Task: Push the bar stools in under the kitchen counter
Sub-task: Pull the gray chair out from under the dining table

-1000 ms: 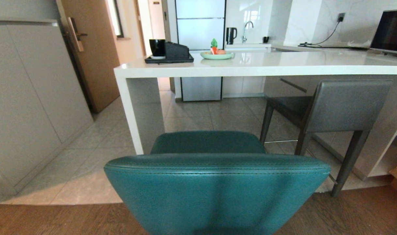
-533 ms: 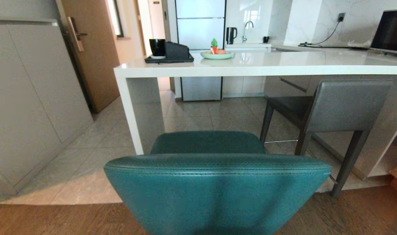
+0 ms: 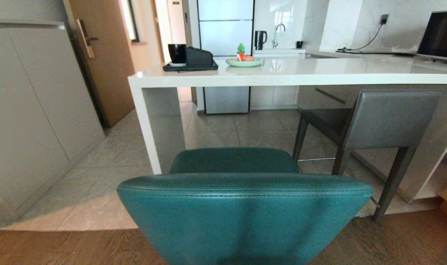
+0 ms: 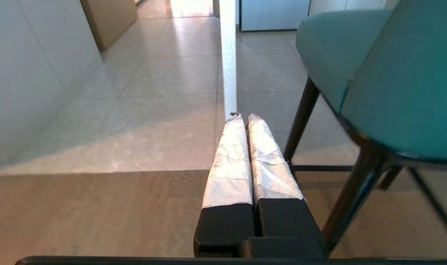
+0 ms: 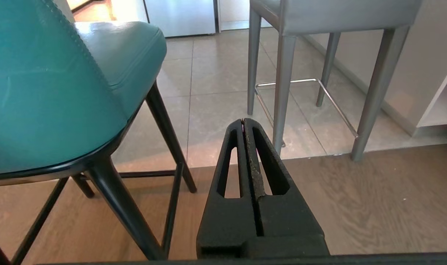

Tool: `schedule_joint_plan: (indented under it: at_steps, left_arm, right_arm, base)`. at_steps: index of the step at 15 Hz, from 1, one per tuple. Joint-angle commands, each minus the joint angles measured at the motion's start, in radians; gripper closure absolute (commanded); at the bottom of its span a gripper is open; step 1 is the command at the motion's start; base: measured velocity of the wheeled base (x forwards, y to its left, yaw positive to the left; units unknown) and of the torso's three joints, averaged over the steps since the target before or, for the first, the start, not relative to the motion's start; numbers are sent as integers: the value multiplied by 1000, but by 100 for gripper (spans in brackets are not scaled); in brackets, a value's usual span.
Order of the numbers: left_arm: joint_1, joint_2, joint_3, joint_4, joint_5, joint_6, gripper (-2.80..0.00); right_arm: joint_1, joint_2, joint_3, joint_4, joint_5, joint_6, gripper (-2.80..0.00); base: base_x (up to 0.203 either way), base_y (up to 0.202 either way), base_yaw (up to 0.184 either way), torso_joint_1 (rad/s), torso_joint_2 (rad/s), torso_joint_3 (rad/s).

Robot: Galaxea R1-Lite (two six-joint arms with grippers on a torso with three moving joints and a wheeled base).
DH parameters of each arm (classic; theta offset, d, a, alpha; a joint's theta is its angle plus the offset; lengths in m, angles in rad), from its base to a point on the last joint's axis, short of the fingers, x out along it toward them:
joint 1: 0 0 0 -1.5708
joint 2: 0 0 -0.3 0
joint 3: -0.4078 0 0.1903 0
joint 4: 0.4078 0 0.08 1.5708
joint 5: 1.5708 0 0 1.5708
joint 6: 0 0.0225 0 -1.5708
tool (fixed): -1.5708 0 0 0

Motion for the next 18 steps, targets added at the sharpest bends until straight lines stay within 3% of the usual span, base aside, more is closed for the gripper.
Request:
schedule_joint_plan:
  at_steps: [1,3,4,15,18]
  left_arm:
    - [0,2,-1,4,-37,25,0]
    - [0,2,-13,37,-18,-34,0]
    - [0,2,-15,48,-15,-33,0]
    - [0,3,-17,46,9,-69,0]
    - [1,13,-68,199,-23,0,0]
  right_arm:
    - [0,1,6,-1,-1,-8,0]
    - [0,1,6,7,16,-107,0]
    - [0,1,7,8,41,-143,0]
    - [1,1,6,10,28,-116,0]
    - [1,1,5,10,31,-120,0]
  base:
    - [0,0,0,0,0,0]
    - [0,0,0,0,0,0]
    - [0,0,0,0,0,0]
    - [0,0,0,0,0,0]
    - [0,0,0,0,0,0]
